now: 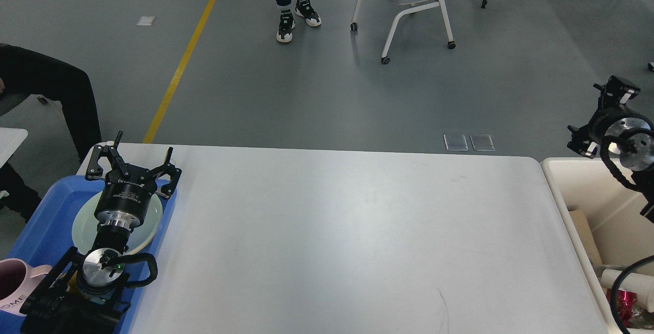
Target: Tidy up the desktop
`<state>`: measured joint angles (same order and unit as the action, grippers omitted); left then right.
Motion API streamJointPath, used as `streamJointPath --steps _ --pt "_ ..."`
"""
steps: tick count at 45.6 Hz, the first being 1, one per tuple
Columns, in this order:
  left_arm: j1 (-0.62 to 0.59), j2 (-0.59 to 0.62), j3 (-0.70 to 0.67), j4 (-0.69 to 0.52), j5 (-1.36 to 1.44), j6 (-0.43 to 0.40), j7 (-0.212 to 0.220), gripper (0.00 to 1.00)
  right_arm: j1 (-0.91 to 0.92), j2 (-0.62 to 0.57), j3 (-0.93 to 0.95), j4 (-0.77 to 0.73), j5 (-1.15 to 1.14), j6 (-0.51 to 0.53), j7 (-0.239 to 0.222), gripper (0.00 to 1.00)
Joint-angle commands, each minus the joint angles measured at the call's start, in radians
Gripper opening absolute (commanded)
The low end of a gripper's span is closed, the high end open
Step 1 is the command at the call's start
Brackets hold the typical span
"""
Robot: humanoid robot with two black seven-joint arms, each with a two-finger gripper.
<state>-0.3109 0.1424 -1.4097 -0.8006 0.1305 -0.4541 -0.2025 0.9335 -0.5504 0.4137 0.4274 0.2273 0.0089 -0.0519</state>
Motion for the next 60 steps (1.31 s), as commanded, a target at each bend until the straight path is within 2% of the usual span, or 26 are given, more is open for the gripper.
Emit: streamJointPath --steps 1,8,11,13,15,23,27,38,45,50,60 --pt "0.001 0.0 0.0 0.0 0.0 0.0 0.002 0.96 -0.137 -0.016 0.259 0.192 -0.02 0.014 0.098 1.0" --pt "0.001 0.0 0.0 0.0 0.0 0.0 0.0 0.96 -0.32 0.032 0.333 0.318 -0.103 0.023 0.403 1.0" --pt "0.001 0.0 0.0 0.0 0.0 0.0 0.002 0.96 -0.39 0.049 0.341 0.346 -0.105 0.063 0.533 1.0" --pt "0.001 0.0 0.0 0.0 0.0 0.0 0.0 0.96 -0.433 0.062 0.341 0.355 -0.105 0.104 0.601 1.0" --pt "0.0 -0.001 0.0 0.0 0.0 0.0 0.0 0.96 -0.467 0.085 0.341 0.353 -0.106 0.131 0.636 1.0" --pt "0.0 0.0 0.0 0.0 0.0 0.0 0.002 0.96 -0.504 0.171 0.343 0.278 -0.106 0.122 0.643 1.0" --pt "0.001 0.0 0.0 0.0 0.0 0.0 0.0 0.96 -0.507 0.176 0.346 0.28 -0.105 0.123 0.639 1.0" --pt "0.001 0.0 0.0 0.0 0.0 0.0 0.002 0.96 -0.533 0.175 0.499 0.346 -0.17 0.083 0.549 1.0" --pt "0.001 0.0 0.0 0.0 0.0 0.0 0.0 0.96 -0.545 0.176 0.511 0.352 -0.235 0.079 0.561 1.0" --pt "0.001 0.0 0.0 0.0 0.0 0.0 0.0 0.96 -0.545 0.181 0.517 0.355 -0.235 0.08 0.587 1.0" --pt "0.001 0.0 0.0 0.0 0.0 0.0 0.0 0.96 -0.542 0.181 0.522 0.366 -0.233 0.083 0.592 1.0"
